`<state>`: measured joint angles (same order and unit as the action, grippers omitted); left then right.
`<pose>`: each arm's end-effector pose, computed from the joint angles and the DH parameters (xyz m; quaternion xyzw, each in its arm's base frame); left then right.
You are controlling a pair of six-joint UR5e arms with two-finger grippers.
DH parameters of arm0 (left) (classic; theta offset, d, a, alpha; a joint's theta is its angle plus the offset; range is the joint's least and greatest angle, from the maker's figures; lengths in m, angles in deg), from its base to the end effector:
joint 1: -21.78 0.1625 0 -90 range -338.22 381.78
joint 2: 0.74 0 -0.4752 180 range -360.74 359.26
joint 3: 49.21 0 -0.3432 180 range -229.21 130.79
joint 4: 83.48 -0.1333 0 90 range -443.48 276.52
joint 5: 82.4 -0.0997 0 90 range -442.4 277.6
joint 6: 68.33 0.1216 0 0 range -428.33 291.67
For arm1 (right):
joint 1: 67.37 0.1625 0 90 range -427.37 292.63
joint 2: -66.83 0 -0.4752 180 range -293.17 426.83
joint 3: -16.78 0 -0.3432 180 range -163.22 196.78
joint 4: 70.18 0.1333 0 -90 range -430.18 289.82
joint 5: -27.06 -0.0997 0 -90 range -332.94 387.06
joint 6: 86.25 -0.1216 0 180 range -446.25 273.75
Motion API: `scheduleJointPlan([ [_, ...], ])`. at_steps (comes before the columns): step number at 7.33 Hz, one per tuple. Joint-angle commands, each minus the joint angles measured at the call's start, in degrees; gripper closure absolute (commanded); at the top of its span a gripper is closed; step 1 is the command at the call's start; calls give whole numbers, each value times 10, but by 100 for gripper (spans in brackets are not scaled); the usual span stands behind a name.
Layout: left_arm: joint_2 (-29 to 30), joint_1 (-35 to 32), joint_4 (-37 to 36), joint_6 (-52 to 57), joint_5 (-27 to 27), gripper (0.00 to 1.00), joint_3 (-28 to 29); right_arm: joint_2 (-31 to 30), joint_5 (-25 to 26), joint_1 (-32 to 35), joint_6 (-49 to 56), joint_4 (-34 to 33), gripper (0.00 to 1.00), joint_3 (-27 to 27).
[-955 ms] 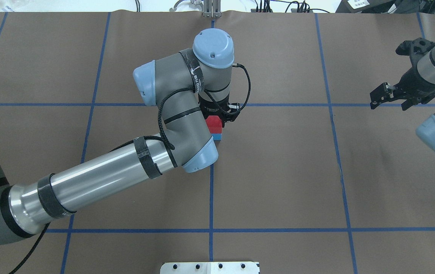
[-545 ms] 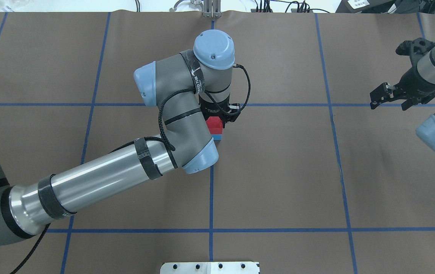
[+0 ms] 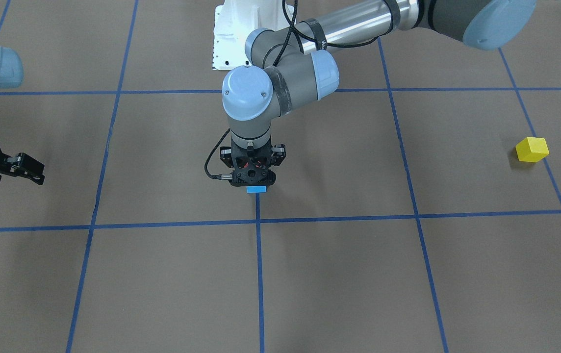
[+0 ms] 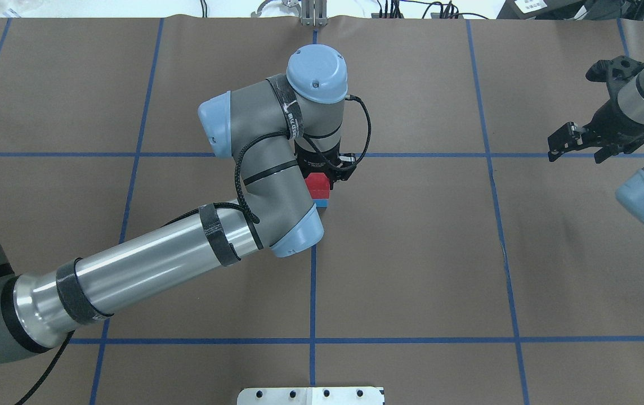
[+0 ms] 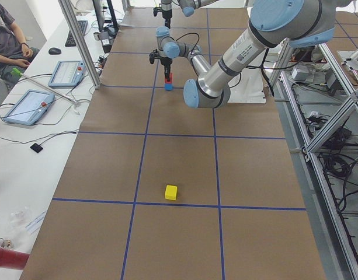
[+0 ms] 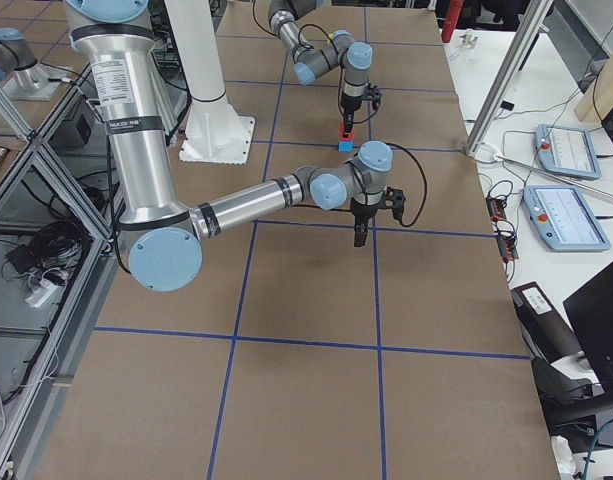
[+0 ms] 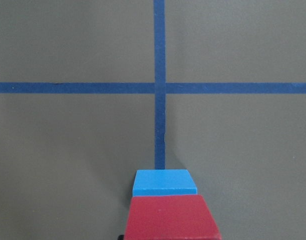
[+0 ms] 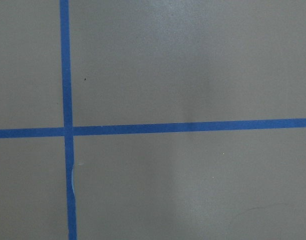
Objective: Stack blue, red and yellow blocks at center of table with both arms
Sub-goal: 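Lower the red cube onto the blue cube with the left gripper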
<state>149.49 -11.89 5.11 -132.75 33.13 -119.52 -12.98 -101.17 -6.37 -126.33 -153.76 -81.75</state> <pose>0.6375 -0.5219 0.1976 -0.0195 0.3868 0.0090 0.9219 -0.2110 -0.5004 0.5642 -0.0118 -0.3799 0.0181 0.9248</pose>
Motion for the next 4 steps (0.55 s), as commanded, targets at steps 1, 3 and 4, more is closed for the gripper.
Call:
scheduleJointPlan([
  [1,0,-1,0,2,-8,64,0,0,0,0,0,0,0,0],
  [3,0,0,0,2,-8,59,-1,0,0,0,0,0,0,1],
  [4,0,0,0,2,-8,56,-1,0,0,0,0,0,0,1],
])
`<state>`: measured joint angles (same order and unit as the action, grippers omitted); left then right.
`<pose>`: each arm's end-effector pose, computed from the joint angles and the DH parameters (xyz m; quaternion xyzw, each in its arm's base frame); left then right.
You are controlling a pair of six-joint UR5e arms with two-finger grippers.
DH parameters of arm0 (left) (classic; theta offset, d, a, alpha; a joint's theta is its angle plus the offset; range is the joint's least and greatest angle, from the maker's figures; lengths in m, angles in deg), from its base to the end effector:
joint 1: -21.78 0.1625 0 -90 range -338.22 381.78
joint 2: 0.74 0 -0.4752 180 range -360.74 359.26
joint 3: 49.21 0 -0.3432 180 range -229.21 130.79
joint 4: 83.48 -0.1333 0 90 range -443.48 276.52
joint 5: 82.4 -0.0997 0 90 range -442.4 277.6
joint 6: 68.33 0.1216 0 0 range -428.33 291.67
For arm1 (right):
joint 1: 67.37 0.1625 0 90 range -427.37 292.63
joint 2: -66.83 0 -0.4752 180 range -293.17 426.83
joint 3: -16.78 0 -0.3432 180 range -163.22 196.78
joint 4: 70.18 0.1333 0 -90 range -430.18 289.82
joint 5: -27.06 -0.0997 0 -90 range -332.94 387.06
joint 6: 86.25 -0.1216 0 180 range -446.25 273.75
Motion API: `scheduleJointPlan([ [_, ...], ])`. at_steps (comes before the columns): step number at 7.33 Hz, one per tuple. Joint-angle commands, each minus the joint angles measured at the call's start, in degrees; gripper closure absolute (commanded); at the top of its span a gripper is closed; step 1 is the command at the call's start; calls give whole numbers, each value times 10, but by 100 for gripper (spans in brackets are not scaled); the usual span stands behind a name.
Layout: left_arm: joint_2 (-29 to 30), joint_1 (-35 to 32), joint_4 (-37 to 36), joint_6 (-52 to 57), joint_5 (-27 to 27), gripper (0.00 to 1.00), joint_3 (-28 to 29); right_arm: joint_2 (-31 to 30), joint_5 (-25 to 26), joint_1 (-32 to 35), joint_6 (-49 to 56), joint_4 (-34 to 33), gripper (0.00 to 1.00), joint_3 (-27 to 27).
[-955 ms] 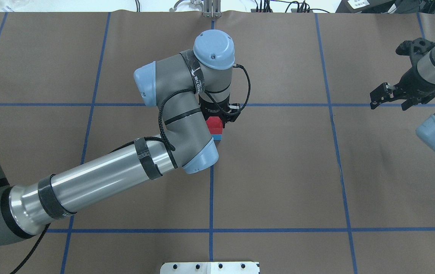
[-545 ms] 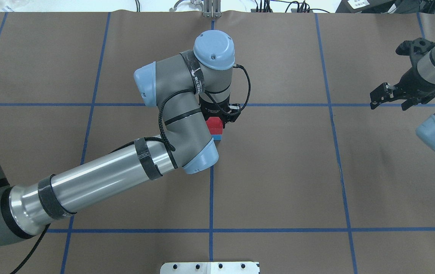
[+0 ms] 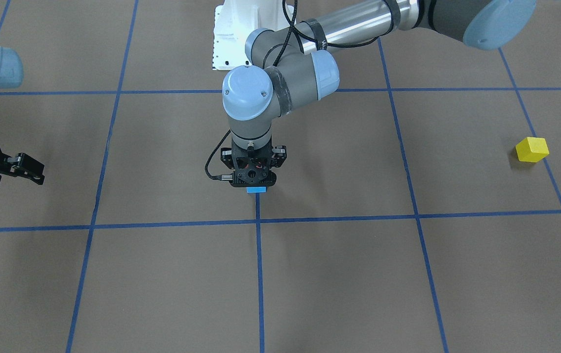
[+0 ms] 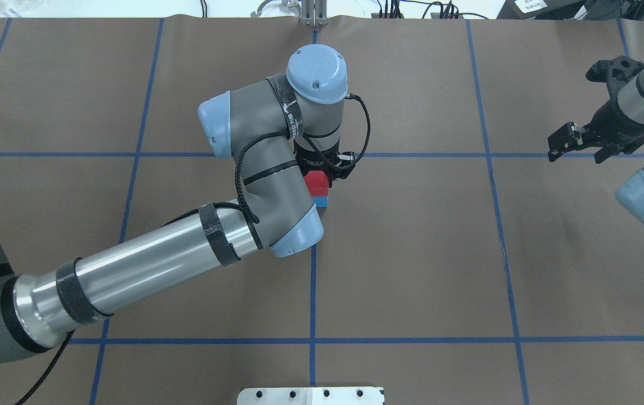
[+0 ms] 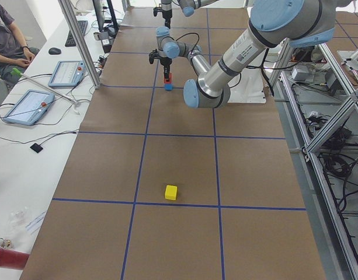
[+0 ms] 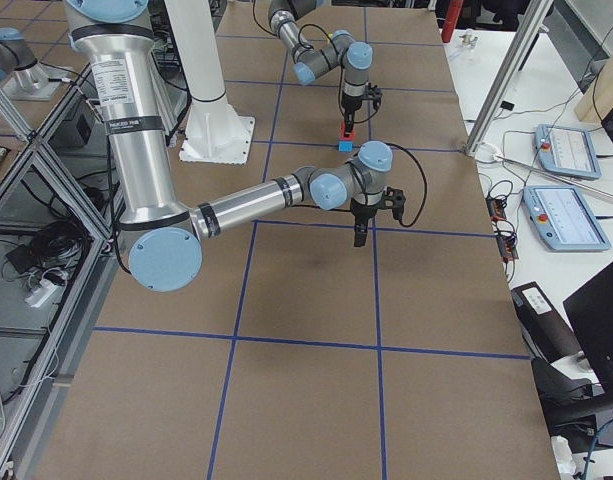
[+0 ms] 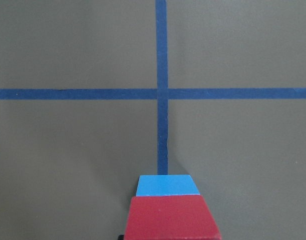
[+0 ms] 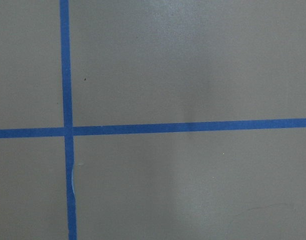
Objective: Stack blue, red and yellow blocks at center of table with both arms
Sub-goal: 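Lower the red cube onto the blue cube with the left gripper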
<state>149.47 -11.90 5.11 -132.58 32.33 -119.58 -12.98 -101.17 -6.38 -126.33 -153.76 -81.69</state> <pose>0.6367 -0.5234 0.1980 -0.0129 0.3844 0.0080 0.9231 -0.2111 -0.5004 0.5647 -0.0123 -0.3796 0.0182 0.9249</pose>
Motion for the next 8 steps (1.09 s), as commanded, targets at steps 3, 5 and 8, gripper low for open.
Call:
scheduleJointPlan([
  [3,0,0,3,0,0,53,0,1,0,0,1,0,0,0],
  [5,0,0,4,1,-1,28,0,1,1,0,1,0,0,0],
  [8,-4,0,3,1,0,11,-3,2,0,0,1,0,0,0],
])
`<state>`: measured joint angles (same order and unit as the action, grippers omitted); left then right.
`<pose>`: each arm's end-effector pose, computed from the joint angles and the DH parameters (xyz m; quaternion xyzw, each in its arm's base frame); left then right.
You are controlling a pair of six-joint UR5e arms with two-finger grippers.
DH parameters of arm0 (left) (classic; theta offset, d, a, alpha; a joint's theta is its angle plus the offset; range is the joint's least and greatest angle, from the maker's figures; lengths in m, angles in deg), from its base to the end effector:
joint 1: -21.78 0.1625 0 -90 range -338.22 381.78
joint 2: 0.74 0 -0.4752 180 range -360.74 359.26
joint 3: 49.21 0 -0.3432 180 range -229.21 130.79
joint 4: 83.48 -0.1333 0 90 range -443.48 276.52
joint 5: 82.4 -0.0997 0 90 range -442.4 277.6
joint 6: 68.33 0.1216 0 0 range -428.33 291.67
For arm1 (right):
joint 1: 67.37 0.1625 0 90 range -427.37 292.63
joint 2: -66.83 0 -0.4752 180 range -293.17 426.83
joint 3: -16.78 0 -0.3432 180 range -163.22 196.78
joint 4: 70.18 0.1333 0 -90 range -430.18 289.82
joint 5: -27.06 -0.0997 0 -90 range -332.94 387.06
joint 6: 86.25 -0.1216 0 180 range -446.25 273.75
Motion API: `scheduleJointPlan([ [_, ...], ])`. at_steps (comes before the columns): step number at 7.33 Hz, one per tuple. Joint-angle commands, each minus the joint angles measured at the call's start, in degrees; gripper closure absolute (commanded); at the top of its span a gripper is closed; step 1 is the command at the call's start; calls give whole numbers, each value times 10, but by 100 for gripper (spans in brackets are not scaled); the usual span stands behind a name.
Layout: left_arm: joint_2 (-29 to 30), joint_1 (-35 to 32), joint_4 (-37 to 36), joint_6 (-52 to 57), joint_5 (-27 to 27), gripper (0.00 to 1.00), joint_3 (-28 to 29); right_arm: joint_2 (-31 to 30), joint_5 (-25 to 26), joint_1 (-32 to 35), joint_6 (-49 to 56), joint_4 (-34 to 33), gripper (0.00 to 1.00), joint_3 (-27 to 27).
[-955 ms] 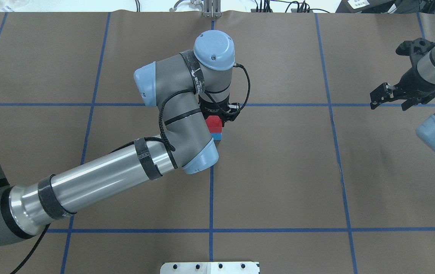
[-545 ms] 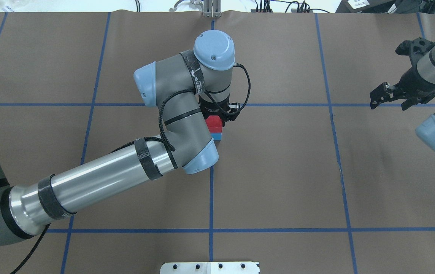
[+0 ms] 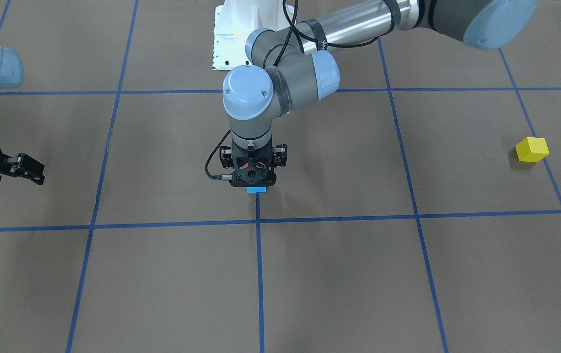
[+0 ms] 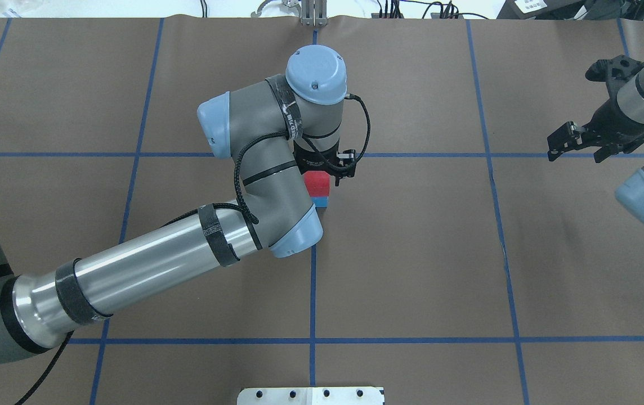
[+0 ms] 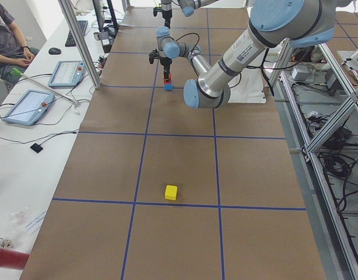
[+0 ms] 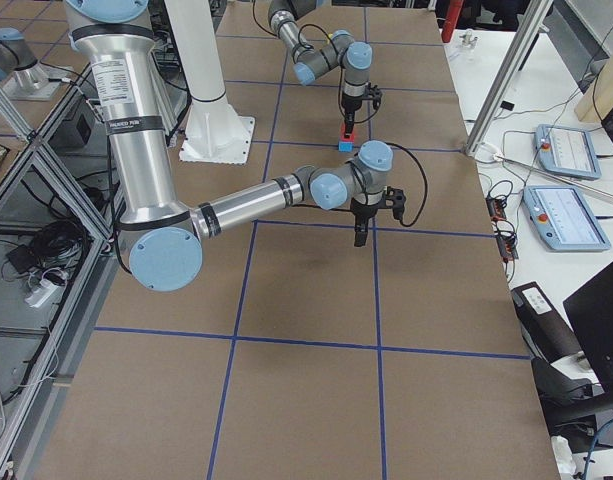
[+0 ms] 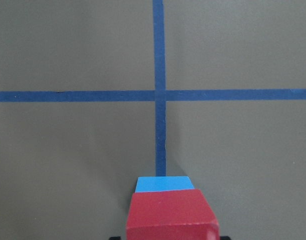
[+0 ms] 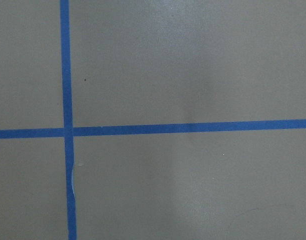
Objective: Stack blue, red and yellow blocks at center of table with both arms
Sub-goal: 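Open the left gripper and withdraw it toward the yellow cube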
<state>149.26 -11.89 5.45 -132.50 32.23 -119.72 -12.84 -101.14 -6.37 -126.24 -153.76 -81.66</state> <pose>0.6364 -0.5232 0.1992 -0.0107 0.3858 0.0089 0.9225 -0.2115 -0.5014 0.5636 -0.0110 -0.3799 0.0173 0.9248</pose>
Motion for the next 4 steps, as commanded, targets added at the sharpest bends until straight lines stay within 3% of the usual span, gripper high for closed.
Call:
scheduleJointPlan([
  [1,-3,-1,-4,1,2,11,-15,0,0,0,0,0,0,0],
  [2,-23,-9,-21,3,3,1,-67,-1,0,0,0,0,0,0],
  [4,-151,-50,-71,49,25,1,-265,-1,0,2,0,0,0,-1],
])
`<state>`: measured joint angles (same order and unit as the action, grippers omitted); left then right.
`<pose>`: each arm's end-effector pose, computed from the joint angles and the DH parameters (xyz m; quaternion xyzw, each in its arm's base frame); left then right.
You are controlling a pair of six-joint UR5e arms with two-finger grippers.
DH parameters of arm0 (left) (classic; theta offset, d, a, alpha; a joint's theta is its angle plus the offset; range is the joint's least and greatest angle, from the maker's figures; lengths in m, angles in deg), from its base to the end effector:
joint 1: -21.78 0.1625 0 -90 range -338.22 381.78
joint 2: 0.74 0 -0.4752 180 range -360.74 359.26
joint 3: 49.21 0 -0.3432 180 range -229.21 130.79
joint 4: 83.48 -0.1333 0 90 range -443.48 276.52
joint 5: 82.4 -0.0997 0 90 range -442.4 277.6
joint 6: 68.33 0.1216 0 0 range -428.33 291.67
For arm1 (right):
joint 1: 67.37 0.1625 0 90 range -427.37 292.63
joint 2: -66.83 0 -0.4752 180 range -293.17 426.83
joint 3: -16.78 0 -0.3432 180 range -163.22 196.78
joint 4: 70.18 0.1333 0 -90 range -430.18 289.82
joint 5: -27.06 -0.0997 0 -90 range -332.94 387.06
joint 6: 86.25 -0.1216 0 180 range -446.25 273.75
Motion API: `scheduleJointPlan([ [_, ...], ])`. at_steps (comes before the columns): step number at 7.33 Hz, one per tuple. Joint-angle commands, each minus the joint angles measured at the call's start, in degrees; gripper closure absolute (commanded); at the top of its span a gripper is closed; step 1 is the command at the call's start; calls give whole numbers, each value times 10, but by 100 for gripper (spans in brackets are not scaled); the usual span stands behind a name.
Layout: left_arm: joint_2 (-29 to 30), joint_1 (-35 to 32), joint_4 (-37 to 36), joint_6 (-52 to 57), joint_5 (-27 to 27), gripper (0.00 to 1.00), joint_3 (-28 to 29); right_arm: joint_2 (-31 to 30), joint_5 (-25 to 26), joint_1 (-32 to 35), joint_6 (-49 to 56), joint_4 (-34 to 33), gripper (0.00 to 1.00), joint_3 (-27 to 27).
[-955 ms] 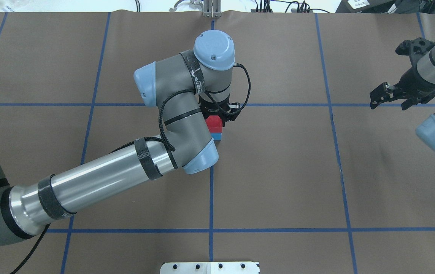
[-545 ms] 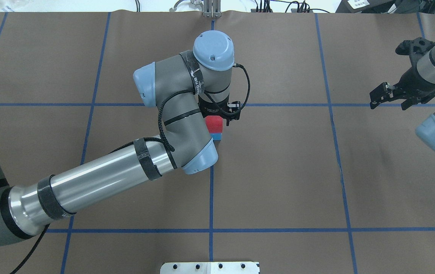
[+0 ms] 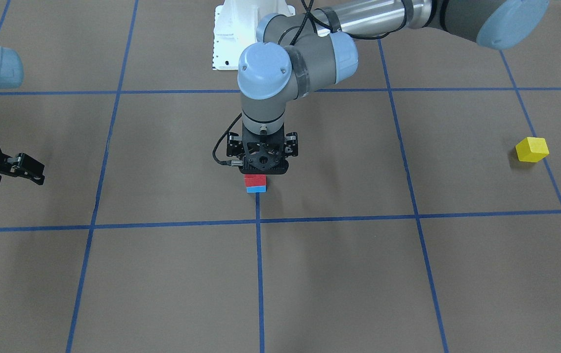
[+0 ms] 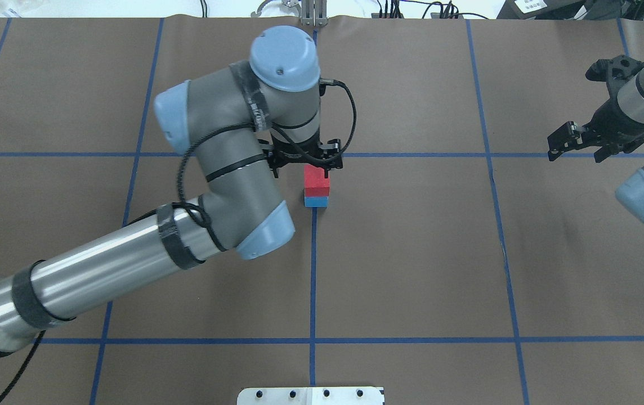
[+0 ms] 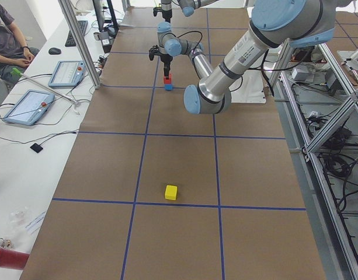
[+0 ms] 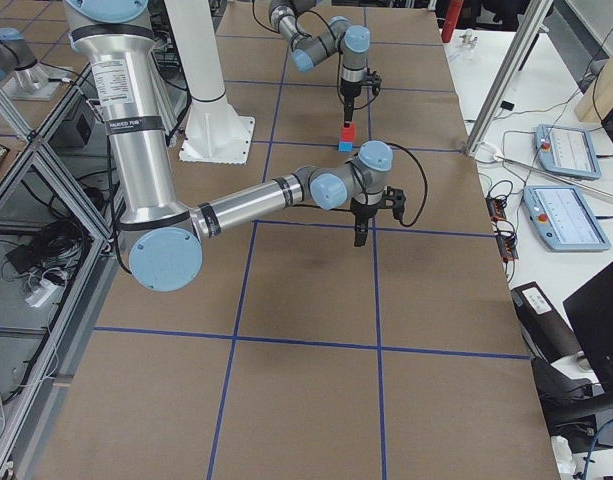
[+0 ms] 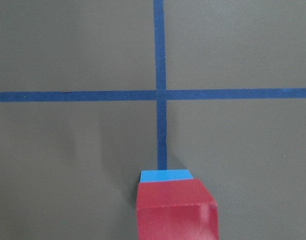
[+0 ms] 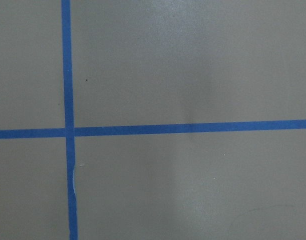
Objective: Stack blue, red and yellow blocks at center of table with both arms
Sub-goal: 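Open the left gripper and withdraw it toward the yellow cube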
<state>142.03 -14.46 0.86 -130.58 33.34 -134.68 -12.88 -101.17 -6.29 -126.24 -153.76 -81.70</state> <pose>0.5609 -0.5109 0.2072 0.0115 0.4102 0.0134 0.9118 -0.2107 -0.5014 0.5636 -0.0109 -0.3801 0.0179 0.9247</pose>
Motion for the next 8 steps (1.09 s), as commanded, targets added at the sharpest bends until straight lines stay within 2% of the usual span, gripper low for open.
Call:
scheduleJointPlan([
  [1,-176,-42,-25,73,16,1,-205,-1,0,2,0,0,0,0],
  [2,-279,-69,-24,141,18,1,-271,-1,0,3,1,1,0,-1],
  [3,-385,-114,-12,243,18,1,-307,-3,2,3,2,1,0,-1],
  [4,-472,-157,28,323,18,1,-306,-4,2,2,-2,1,0,-3],
  [5,-542,-192,130,358,19,1,-269,-4,4,2,-4,3,0,-7],
  [6,-590,-227,244,404,40,1,-193,-3,5,1,-4,7,0,-6],
  [7,-596,-269,324,431,80,1,-119,-3,11,1,-4,11,0,-7],
  [8,-599,-298,337,478,89,1,-87,-4,14,1,-3,11,0,-7],
])
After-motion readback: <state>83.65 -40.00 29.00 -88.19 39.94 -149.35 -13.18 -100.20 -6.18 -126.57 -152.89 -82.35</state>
